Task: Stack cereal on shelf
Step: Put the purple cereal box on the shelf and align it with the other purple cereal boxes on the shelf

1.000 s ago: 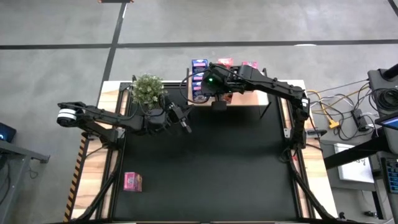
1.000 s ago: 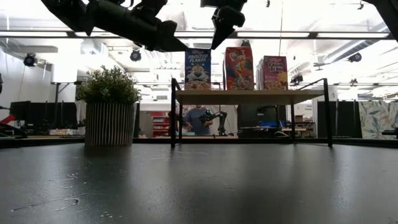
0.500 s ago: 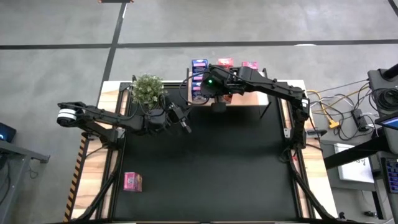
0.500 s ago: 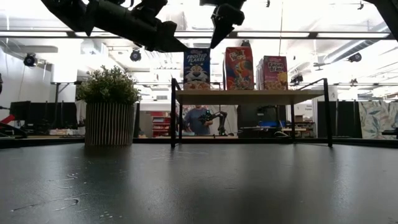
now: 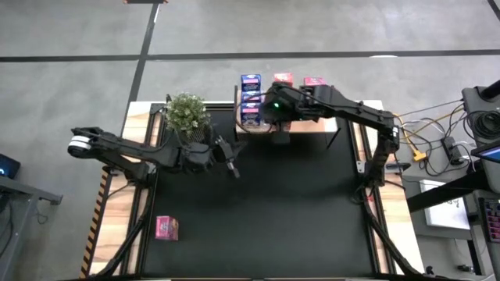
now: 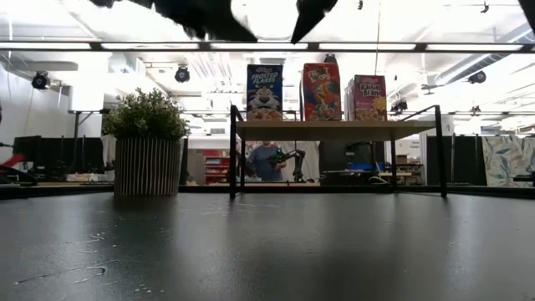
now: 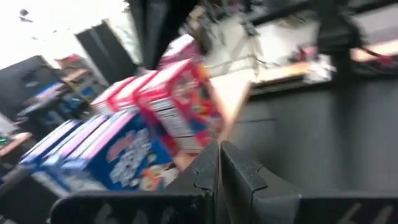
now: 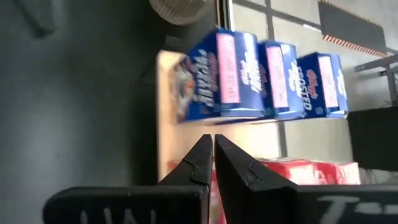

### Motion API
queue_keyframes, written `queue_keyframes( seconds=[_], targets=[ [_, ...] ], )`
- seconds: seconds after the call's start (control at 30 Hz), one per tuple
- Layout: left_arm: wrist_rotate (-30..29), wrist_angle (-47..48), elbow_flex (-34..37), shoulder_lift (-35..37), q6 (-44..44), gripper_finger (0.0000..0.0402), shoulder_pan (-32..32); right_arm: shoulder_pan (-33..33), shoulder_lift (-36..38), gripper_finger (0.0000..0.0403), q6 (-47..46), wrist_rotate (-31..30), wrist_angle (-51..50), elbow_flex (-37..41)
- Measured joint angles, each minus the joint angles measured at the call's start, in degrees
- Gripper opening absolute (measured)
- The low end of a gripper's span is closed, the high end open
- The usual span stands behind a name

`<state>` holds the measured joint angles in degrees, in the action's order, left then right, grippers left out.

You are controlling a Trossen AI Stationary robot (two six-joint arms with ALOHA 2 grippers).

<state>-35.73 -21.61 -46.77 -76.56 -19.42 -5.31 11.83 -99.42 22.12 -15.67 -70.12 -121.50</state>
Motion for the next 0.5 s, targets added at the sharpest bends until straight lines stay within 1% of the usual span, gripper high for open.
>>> queue_keyframes(
  seconds=[0.07,0.17,0.23,0.3,0.4,0.5],
  targets=[
    [0.14,10.71,-5.34,0.42,2.24,0.0,-2.11,-1.65,1.69,0.0009,-1.66,0.03,0.23,1.09],
    [1.26,32.55,-16.02,0.28,9.78,0.0,-4.34,-4.95,4.51,0.0009,-3.89,0.08,2.92,4.89],
    [4.79,49.3,-23.1,-0.27,16.86,0.0,-4.84,-7.52,6.66,0.0009,-4.82,0.04,6.29,8.87],
    [10.09,62.83,-28.55,-1.14,24.41,0.0,-4.94,-10.25,8.97,0.0009,-4.9,-0.5,9.91,13.71],
    [15.69,75.97,-34.32,-1.55,34.46,0.0,-4.95,-13.91,12.83,0.0009,-5.15,-3.28,15.85,21.76],
    [19.9,84.93,-38.56,-1.57,46.43,0.0,-4.91,-16.5,16.95,0.0009,-5.83,-4.83,23.75,29.84]
  ],
)
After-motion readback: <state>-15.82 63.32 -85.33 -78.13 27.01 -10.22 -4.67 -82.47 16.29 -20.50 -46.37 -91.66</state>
